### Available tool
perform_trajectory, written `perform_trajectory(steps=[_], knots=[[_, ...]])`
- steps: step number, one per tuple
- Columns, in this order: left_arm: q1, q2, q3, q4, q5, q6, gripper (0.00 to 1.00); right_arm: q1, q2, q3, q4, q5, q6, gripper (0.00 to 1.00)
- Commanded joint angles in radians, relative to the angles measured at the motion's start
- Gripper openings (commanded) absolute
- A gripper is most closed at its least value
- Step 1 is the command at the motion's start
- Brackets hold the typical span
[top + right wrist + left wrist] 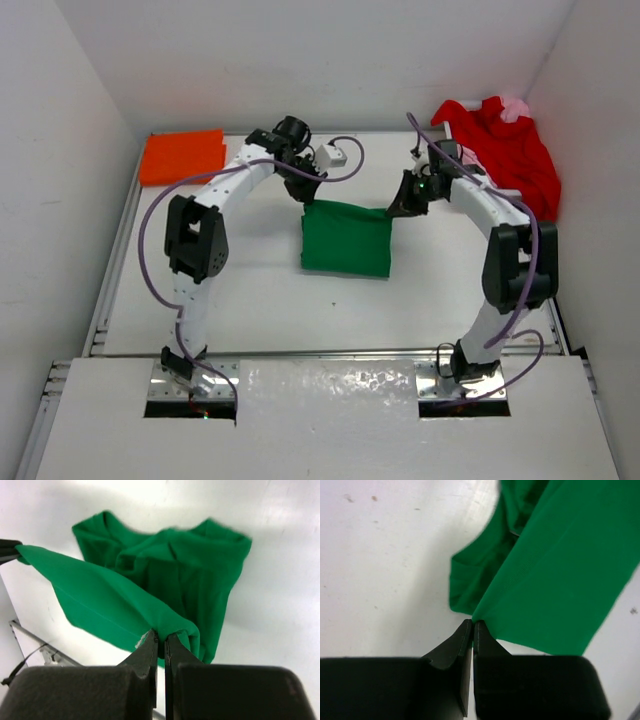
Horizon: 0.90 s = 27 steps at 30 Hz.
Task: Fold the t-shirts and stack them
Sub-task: Fold the long partially folded tshirt into a neat square
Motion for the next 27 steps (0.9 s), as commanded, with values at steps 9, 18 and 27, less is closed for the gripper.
perform_trajectory(steps=[9,18,27], knots=[[0.045,0.117,0.096,0.123,-0.098,-0.082,0.0,-0.025,0.285,0.333,0.0,0.077,0.007,0.0],[0.049,0.192,0.091,0.23,-0.254,-0.154,0.29,-0.031,0.474,0.504,-0.021,0.149,0.019,0.27],[0.134,0.172,0.252,0.347,-0.405,-0.336,0.52,-0.03,0.464,0.652,-0.049,0.327,-0.076,0.24]])
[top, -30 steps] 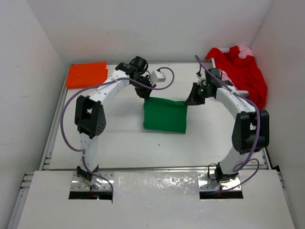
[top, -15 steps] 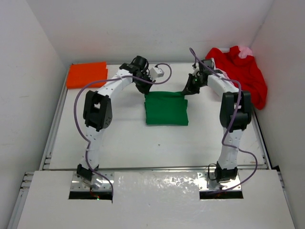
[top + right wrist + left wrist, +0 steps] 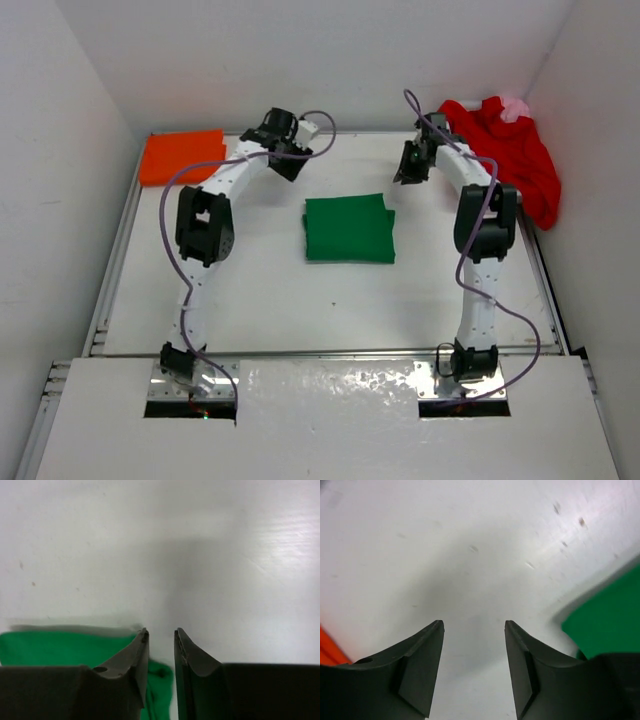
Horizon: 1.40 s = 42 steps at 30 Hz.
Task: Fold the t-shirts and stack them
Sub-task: Fold the long partially folded tshirt into a neat square, then put the neatly folded tshirt into the corner of the board with the left arm
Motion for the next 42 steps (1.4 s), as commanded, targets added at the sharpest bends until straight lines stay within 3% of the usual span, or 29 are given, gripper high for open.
perform_trajectory(steps=[1,6,10,12,19,32,39,42], knots=[[0.04,-0.092,0.066,0.096,0.003,-0.105,0.49,0.022,-0.204,-0.109,0.063,0.103,-0.071,0.24],[-0.05,-0.284,-0.223,0.151,0.26,-0.124,0.43,0.114,-0.415,-0.496,0.31,0.042,-0.015,0.14],[-0.115,-0.322,-0.394,0.163,0.396,-0.18,0.38,0.137,-0.453,-0.656,0.485,-0.05,0.108,0.11],[-0.144,-0.316,-0.46,0.162,0.435,-0.19,0.37,0.137,-0.408,-0.661,0.511,-0.088,0.136,0.11],[-0.161,-0.316,-0.57,0.171,0.283,-0.165,0.34,0.094,-0.295,-0.702,0.56,-0.05,0.227,0.04],[-0.147,-0.338,-0.681,0.182,0.153,-0.11,0.39,0.085,-0.255,-0.633,0.476,-0.02,0.154,0.02],[-0.098,-0.443,-0.591,0.157,0.107,-0.162,0.39,0.099,-0.363,-0.514,0.319,0.019,0.031,0.13],[-0.067,-0.506,-0.59,0.2,0.107,-0.3,0.44,0.102,-0.427,-0.492,0.194,0.112,-0.028,0.29]])
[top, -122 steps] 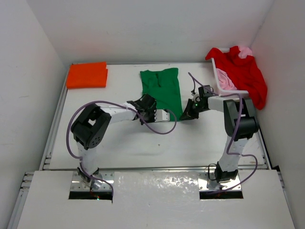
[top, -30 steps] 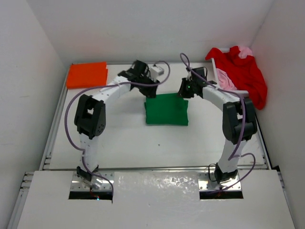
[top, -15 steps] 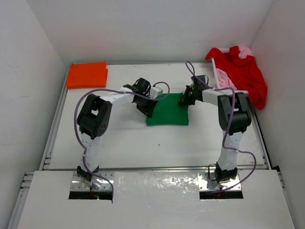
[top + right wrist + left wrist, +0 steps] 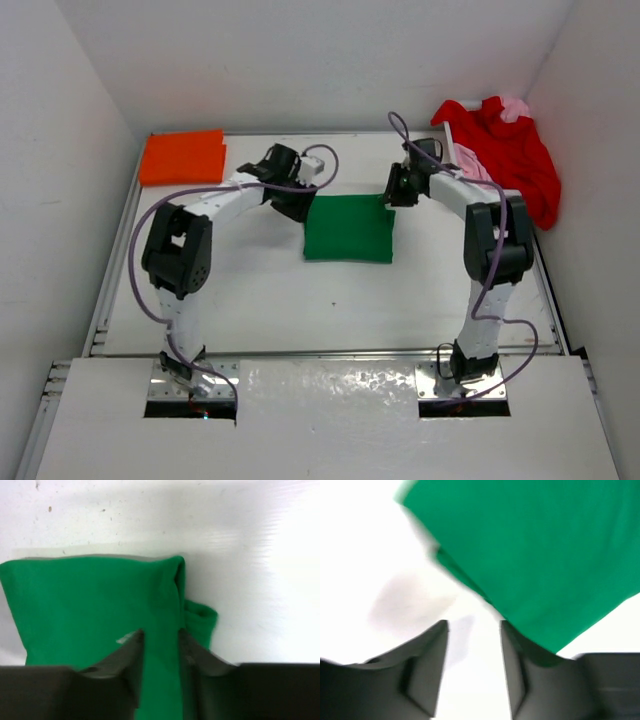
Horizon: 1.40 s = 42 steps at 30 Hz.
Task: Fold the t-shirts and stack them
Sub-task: Put the neatly folded tshirt into the corner of the board with the left arm
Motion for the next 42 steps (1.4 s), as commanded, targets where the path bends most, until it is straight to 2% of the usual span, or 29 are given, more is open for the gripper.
perform_trajectory(steps=[1,2,3,5,6,10,17,20,26,30,31,32,33,38,42], knots=[[0.05,-0.144,0.003,0.088,-0.016,-0.169,0.47,0.009,-0.132,0.057,-0.161,0.126,-0.105,0.35],[0.063,-0.149,-0.028,0.108,0.019,-0.234,0.51,0.008,-0.14,0.051,-0.187,0.137,-0.115,0.42],[0.063,-0.147,-0.095,0.15,0.037,-0.279,0.52,0.009,-0.154,0.025,-0.22,0.137,-0.13,0.45],[0.063,-0.137,-0.151,0.188,0.091,-0.353,0.55,0.009,-0.165,-0.014,-0.225,0.115,-0.135,0.55],[0.063,-0.114,-0.171,0.213,0.113,-0.37,0.56,0.009,-0.169,-0.054,-0.221,0.097,-0.127,0.57],[0.063,-0.052,-0.185,0.25,0.215,-0.442,0.6,0.009,-0.166,-0.123,-0.169,0.028,-0.092,0.59],[0.063,0.034,-0.232,0.339,0.272,-0.551,0.65,0.011,-0.11,-0.203,-0.098,-0.03,-0.047,0.59],[0.063,0.067,-0.248,0.343,0.263,-0.566,0.66,0.011,-0.102,-0.246,-0.06,-0.044,-0.032,0.58],[0.053,0.162,-0.312,0.403,0.344,-0.643,0.64,0.011,-0.105,-0.331,0.049,-0.101,0.034,0.56],[0.072,0.204,-0.297,0.422,0.401,-0.652,0.43,0.011,-0.105,-0.337,0.066,-0.119,0.043,0.56],[0.075,0.206,-0.289,0.423,0.412,-0.649,0.3,0.011,-0.105,-0.335,0.066,-0.121,0.046,0.56],[0.079,0.203,-0.274,0.422,0.42,-0.645,0.21,0.011,-0.106,-0.332,0.065,-0.122,0.045,0.56],[0.092,0.196,-0.266,0.414,0.42,-0.63,0.01,0.009,-0.108,-0.328,0.057,-0.124,0.043,0.56],[0.2,0.108,-0.245,0.351,0.386,-0.565,0.0,-0.001,-0.169,-0.309,0.006,-0.112,0.0,0.56],[0.27,0.051,-0.18,0.224,0.294,-0.4,0.0,-0.004,-0.224,-0.282,-0.059,-0.084,-0.055,0.57]])
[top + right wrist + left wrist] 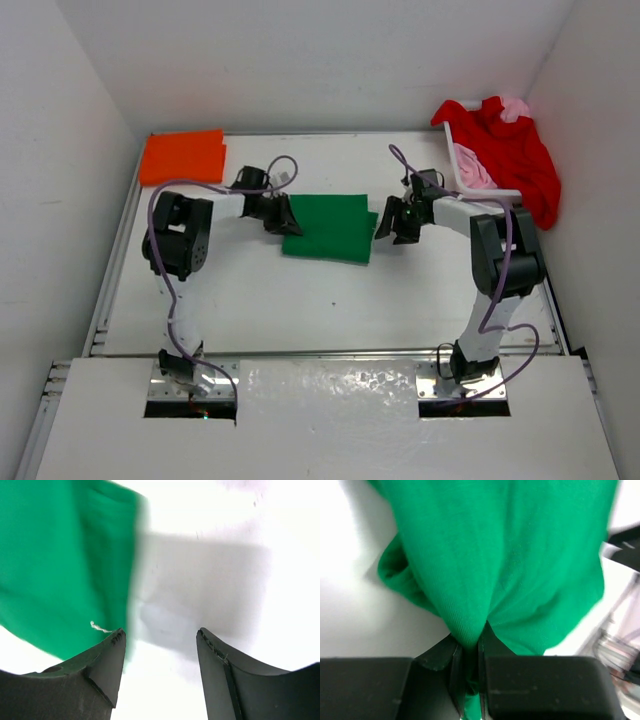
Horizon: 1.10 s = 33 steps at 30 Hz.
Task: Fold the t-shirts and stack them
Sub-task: Put the neatly folded tshirt into the corner of the board with the left arm
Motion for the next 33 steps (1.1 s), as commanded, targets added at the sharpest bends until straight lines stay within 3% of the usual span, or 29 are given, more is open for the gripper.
perform_trajectory(steps=[1,6,11,21,33], knots=[[0.089,-0.074,0.081,-0.189,-0.188,0.201,0.0,-0.008,-0.081,0.027,-0.069,0.032,-0.061,0.57],[0.143,-0.096,0.226,-0.319,-0.351,0.432,0.0,-0.011,-0.109,0.046,-0.104,0.044,-0.084,0.58],[0.198,-0.003,0.484,-0.488,-0.456,0.583,0.0,-0.012,-0.1,0.07,-0.119,0.047,-0.092,0.58],[0.216,0.232,0.989,-0.611,-0.616,0.65,0.0,-0.012,-0.081,0.093,-0.147,0.07,-0.11,0.58],[0.216,0.182,1.021,-0.452,-0.791,0.777,0.0,-0.015,-0.086,0.089,-0.176,0.09,-0.121,0.58]])
